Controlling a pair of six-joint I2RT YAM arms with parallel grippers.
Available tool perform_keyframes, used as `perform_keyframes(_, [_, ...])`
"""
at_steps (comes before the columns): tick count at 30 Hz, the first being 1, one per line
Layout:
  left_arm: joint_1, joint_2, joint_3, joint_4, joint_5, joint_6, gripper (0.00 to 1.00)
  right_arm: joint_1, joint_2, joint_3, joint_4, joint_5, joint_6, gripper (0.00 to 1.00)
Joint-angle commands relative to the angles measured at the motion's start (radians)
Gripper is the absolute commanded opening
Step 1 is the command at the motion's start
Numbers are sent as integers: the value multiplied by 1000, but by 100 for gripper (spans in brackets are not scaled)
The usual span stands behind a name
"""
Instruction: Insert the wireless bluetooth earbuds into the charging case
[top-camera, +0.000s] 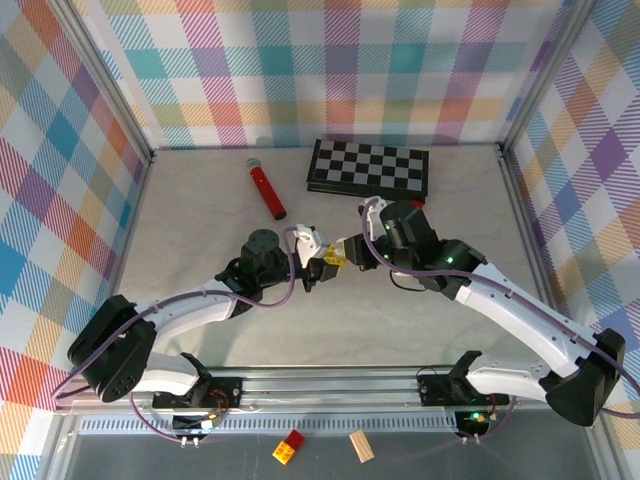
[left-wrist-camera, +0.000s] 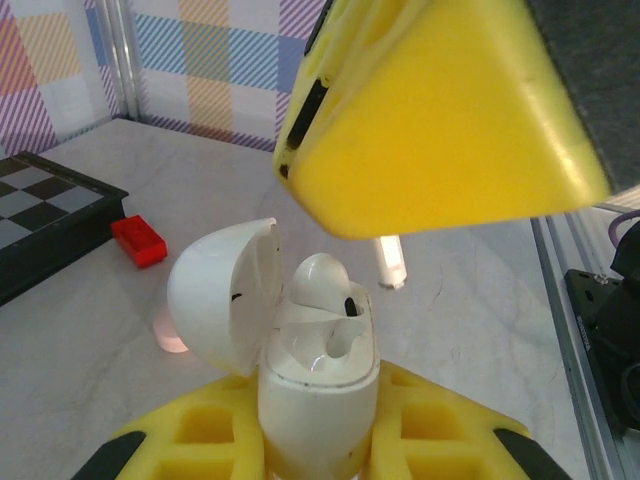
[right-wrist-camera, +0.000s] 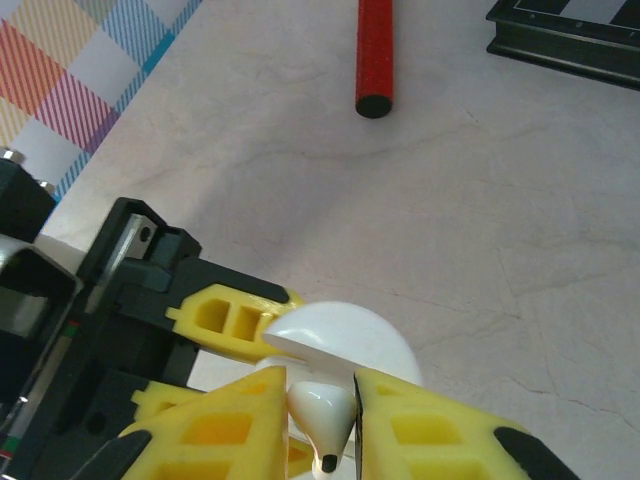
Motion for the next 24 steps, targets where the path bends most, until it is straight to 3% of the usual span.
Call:
perform_keyframes(1, [-20, 15, 39, 9, 30, 22, 5, -10, -15, -7, 49, -27, -1, 20])
perform_keyframes(24, [-22, -14, 33, 54, 52, -32, 5, -21, 4, -38, 71, -35, 1, 19])
